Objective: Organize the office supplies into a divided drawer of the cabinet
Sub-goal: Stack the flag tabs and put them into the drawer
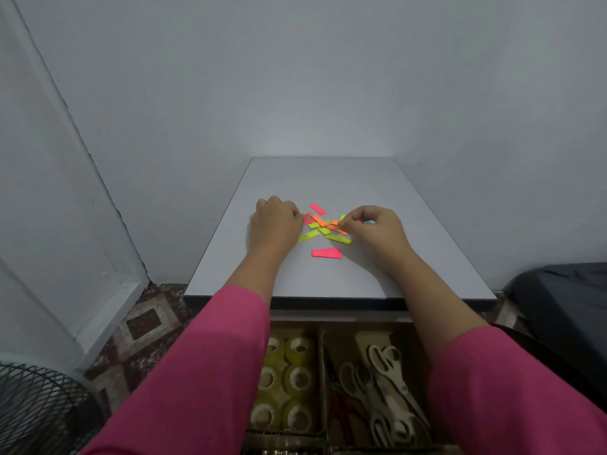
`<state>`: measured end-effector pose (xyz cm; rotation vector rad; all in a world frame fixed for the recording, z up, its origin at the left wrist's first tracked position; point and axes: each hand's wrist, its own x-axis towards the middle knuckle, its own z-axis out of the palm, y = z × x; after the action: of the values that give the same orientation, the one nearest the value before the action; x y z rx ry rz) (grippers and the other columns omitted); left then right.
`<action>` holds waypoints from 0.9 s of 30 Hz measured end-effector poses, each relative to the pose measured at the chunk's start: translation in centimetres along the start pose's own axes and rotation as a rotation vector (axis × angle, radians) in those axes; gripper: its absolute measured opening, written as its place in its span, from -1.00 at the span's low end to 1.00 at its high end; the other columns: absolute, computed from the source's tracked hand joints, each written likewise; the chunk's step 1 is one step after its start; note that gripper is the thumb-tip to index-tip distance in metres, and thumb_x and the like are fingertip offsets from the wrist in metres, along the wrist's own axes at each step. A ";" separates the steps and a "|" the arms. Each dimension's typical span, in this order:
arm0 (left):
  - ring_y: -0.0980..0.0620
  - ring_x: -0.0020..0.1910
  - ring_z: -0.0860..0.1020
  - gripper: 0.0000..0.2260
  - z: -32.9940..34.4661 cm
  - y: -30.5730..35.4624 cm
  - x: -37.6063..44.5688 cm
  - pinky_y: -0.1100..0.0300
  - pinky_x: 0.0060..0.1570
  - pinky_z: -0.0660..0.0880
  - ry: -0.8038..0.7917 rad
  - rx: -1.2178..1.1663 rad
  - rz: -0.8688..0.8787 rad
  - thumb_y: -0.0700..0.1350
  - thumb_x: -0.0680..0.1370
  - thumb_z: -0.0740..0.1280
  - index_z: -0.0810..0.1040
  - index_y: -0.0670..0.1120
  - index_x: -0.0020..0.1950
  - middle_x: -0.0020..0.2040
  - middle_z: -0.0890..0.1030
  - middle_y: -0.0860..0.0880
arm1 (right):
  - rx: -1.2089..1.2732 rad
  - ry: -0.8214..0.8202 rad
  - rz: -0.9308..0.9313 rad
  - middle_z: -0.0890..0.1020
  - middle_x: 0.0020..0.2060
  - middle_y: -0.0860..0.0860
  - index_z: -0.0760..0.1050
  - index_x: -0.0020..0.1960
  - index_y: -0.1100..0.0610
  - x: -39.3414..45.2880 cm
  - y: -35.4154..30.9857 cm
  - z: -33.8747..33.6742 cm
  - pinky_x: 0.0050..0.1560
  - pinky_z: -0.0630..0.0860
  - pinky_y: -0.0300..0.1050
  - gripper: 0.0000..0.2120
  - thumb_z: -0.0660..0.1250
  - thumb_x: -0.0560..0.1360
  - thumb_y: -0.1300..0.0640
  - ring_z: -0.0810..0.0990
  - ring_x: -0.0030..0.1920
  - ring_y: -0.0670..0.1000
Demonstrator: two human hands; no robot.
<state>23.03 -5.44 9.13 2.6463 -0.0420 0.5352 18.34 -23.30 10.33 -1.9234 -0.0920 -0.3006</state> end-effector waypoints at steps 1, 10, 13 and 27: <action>-0.15 0.08 0.40 -0.73 0.0 -0.1 0.0 -0.06 0.01 0.47 0.012 -0.016 -0.010 -0.01 0.59 0.21 0.64 -0.11 -0.02 -0.02 0.53 -0.12 | -0.006 0.009 -0.001 0.67 -0.23 0.02 0.62 -0.29 0.15 0.0 0.1 0.0 0.00 0.49 -0.09 -0.91 0.42 0.38 0.17 0.61 -0.07 0.03; -0.14 -0.05 0.48 -0.78 -1.1 -0.2 -0.6 -0.01 -0.11 0.50 0.080 -0.364 -0.086 -0.07 0.46 0.22 0.52 0.00 -0.37 -0.21 0.60 -0.02 | -0.256 0.297 -0.049 0.63 -0.18 -0.07 0.62 -0.19 0.11 0.3 0.3 0.0 -0.06 0.42 -0.23 -0.88 0.34 0.46 0.12 0.52 -0.05 -0.07; 0.06 -0.13 0.53 -0.87 -2.0 0.5 -2.1 0.15 -0.18 0.45 -0.048 -0.592 0.032 -0.05 0.39 0.35 0.61 0.03 -0.36 -0.23 0.61 0.06 | -0.492 0.451 -0.009 0.63 -0.06 0.02 0.64 -0.07 0.09 0.8 0.8 -0.1 0.06 0.40 -0.02 -0.83 0.27 0.50 0.09 0.49 0.08 0.09; -0.12 0.16 0.33 -0.83 -0.6 -0.3 -0.9 0.08 0.03 0.42 -0.009 -0.184 -0.140 -0.06 0.50 0.33 0.68 -0.05 0.00 0.01 0.60 -0.06 | -0.542 0.328 0.162 0.57 0.05 0.08 0.64 0.03 0.00 1.5 1.3 0.0 0.13 0.38 0.04 -0.79 0.23 0.53 0.08 0.39 0.17 0.14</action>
<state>22.05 -4.94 9.17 2.4504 0.0861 0.4501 20.03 -23.94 9.53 -2.3665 0.3983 -0.5704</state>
